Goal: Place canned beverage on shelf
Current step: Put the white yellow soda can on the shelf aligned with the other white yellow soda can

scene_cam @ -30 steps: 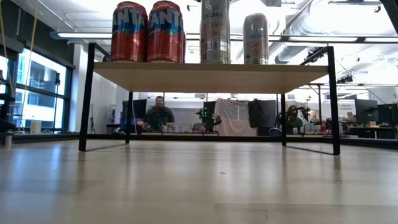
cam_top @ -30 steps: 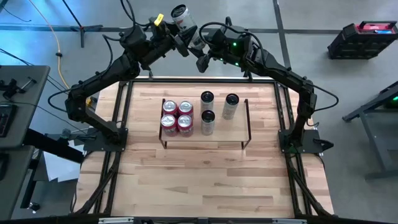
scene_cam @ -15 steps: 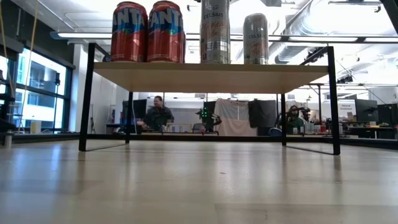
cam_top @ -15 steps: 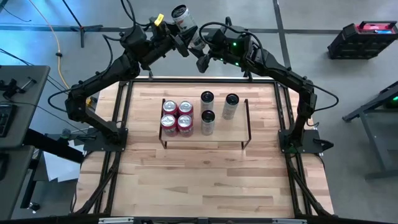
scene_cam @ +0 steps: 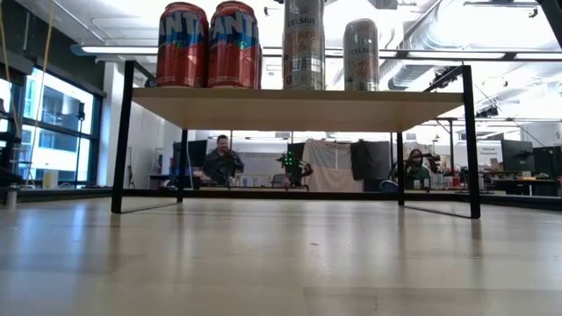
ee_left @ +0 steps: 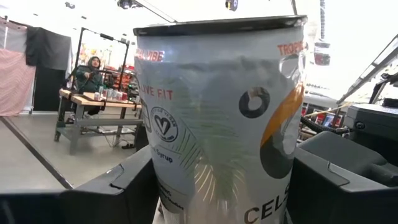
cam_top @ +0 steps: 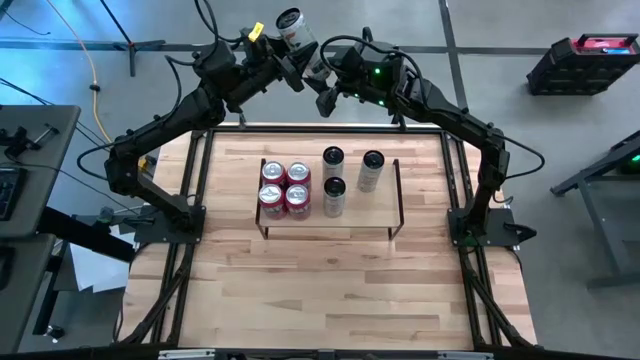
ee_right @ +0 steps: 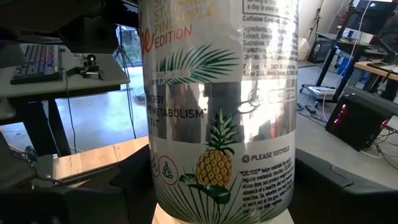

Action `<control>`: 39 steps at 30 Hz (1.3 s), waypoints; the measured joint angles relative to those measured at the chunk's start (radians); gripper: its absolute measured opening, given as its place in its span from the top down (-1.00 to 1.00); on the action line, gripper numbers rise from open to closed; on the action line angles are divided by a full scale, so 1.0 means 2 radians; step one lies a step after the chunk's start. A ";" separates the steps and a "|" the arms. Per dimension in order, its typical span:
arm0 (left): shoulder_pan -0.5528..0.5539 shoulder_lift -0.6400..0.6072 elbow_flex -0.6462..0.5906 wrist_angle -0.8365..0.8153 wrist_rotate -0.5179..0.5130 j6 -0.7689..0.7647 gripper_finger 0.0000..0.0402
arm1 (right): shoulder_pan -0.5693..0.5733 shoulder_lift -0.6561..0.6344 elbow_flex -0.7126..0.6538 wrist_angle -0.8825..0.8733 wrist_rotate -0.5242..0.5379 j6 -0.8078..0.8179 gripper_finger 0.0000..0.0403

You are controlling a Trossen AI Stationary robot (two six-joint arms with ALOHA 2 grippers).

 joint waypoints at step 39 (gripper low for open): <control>0.027 -0.026 0.000 -0.106 -0.043 0.179 -0.25 | -0.003 -0.077 0.000 -0.142 -0.012 0.003 -0.64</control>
